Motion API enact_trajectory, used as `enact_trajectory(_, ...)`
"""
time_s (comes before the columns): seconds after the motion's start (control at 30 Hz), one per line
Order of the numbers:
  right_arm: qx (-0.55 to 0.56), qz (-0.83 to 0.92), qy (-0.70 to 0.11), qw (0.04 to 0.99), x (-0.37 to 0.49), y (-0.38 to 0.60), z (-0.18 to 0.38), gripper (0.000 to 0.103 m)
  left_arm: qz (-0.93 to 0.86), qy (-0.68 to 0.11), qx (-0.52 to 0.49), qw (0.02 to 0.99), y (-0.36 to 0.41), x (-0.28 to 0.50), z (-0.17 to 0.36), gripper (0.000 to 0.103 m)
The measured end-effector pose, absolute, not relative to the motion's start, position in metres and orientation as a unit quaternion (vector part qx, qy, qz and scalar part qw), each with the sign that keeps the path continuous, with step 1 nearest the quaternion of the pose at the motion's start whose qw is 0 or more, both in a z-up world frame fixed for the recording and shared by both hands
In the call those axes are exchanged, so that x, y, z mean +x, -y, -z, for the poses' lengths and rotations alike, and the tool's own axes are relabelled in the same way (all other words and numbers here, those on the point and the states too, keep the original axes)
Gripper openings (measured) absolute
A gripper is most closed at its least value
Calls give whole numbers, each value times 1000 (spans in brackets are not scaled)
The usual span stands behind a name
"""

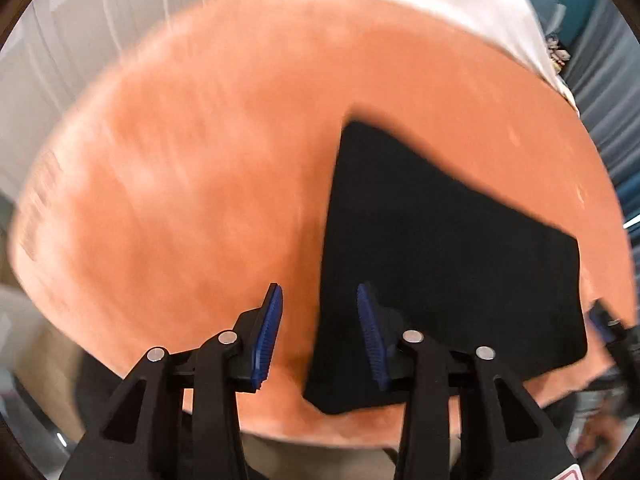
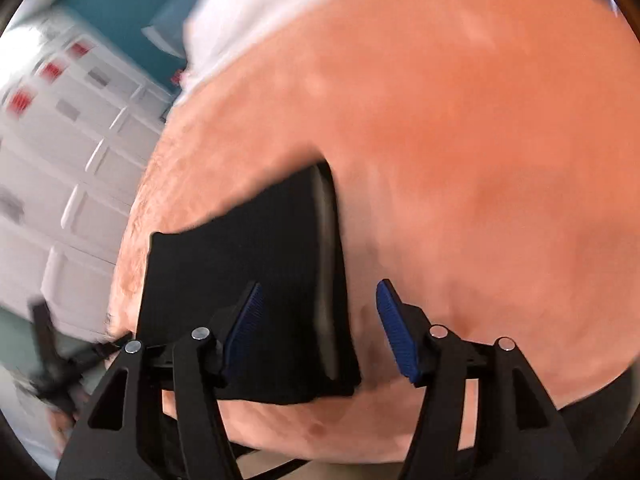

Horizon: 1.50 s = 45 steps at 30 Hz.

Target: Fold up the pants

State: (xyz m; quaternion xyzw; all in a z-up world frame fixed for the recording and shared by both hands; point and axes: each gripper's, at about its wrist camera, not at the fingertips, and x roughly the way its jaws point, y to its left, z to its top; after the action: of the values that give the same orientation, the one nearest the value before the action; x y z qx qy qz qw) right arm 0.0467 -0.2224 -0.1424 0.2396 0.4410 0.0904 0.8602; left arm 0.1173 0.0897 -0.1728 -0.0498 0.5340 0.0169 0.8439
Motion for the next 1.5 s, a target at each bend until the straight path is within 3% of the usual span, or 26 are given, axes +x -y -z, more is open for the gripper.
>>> enact_trajectory(0.13,178,-158,-445,864,95,164,125,38,4,-518,12,855,-49,136,164,38)
enact_trajectory(0.23,100,-89,-519,844,151,155,187,37,-1,-545,64,836,-19,144,200,38)
enact_trajectory(0.27,110,-75,-532,836,159,158,199,18,-6,-552,68,831,-12,146,207,38)
enact_trajectory(0.3,146,-62,-529,834,159,168,198,10,-5,-560,65,826,-10,153,213,38)
enact_trajectory(0.37,215,-52,-503,835,146,184,170,16,-10,-560,72,826,-10,151,219,38)
enact_trajectory(0.43,227,-89,-475,846,124,180,147,17,-10,-564,69,823,-12,151,221,38)
enact_trajectory(0.53,148,-95,-510,842,100,160,171,28,-9,-566,68,821,-16,157,226,38)
enact_trajectory(0.6,134,-53,-536,832,83,174,196,22,-5,-566,77,821,-13,157,227,38)
enact_trajectory(0.7,192,-70,-499,842,51,181,163,27,-13,-562,93,822,-6,153,225,39)
enact_trajectory(0.77,142,-98,-487,856,31,164,148,29,-12,-563,92,821,-5,150,226,39)
enact_trajectory(0.87,34,-56,-538,840,28,159,192,33,-12,-562,95,821,-3,149,227,40)
enact_trajectory(0.9,37,-45,-548,835,24,164,202,49,-9,-563,91,822,-3,149,227,41)
enact_trajectory(0.93,78,-40,-547,833,20,171,197,52,-12,-562,93,822,-2,148,228,42)
enact_trajectory(1.13,111,-90,-511,847,23,136,145,52,-9,-571,73,818,-18,130,224,44)
enact_trajectory(1.2,115,-149,-494,849,59,112,126,52,-9,-572,70,817,-24,118,221,56)
enact_trajectory(1.27,124,-215,-494,833,103,77,119,48,-7,-584,57,810,-30,105,225,58)
enact_trajectory(1.4,89,-280,-545,785,175,-7,150,31,5,-602,38,798,-39,86,239,59)
enact_trajectory(1.5,57,-277,-594,753,212,-59,198,25,4,-600,38,799,-42,83,245,65)
